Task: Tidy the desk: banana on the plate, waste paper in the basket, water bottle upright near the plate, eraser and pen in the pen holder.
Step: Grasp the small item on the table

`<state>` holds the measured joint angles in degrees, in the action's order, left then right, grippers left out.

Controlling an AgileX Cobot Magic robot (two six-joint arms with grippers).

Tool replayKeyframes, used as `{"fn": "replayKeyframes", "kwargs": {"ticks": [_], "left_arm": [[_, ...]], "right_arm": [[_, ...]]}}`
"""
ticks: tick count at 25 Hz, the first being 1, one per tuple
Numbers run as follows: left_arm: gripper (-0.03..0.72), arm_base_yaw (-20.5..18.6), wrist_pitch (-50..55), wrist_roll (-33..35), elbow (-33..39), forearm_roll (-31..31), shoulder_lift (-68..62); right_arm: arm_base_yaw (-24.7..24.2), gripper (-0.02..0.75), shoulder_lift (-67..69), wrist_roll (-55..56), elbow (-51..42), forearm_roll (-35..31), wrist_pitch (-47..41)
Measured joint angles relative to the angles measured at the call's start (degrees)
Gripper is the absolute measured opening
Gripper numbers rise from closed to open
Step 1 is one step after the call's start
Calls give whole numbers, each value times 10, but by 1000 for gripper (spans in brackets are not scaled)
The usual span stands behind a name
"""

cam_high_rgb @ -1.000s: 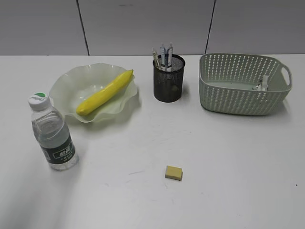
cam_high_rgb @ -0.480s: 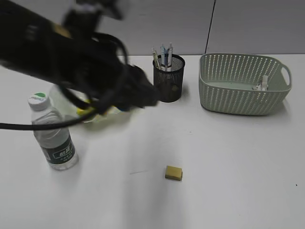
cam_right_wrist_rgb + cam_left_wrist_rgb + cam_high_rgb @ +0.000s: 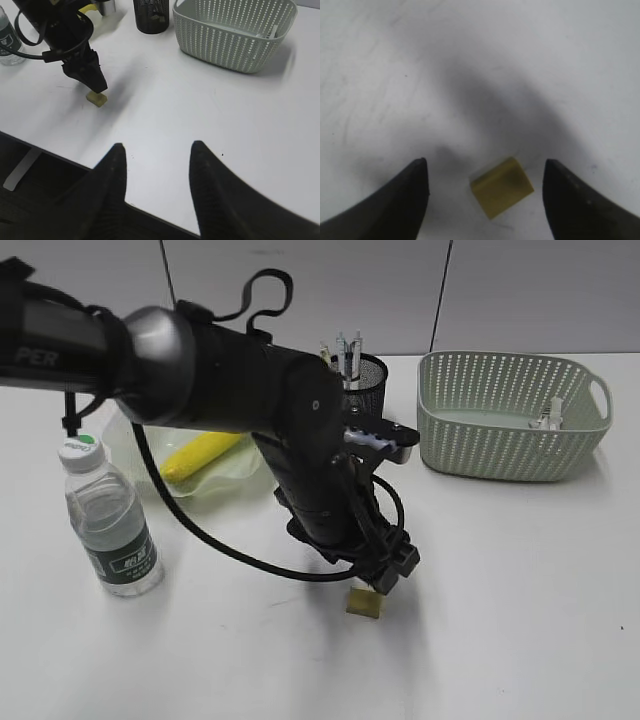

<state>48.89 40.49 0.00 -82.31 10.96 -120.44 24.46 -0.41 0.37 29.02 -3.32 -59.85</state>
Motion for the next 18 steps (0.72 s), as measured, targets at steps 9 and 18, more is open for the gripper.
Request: {"fn": "replayKeyframes", "kwargs": {"ticks": [9,18], "left_arm": [[537,34,19,-59,-19,-82,-29],[538,66,12,-115,-20,-167,-29]], "right_arm": [[0,336,0,1,0,0,0],[0,335,0,1,0,0,0]]}}
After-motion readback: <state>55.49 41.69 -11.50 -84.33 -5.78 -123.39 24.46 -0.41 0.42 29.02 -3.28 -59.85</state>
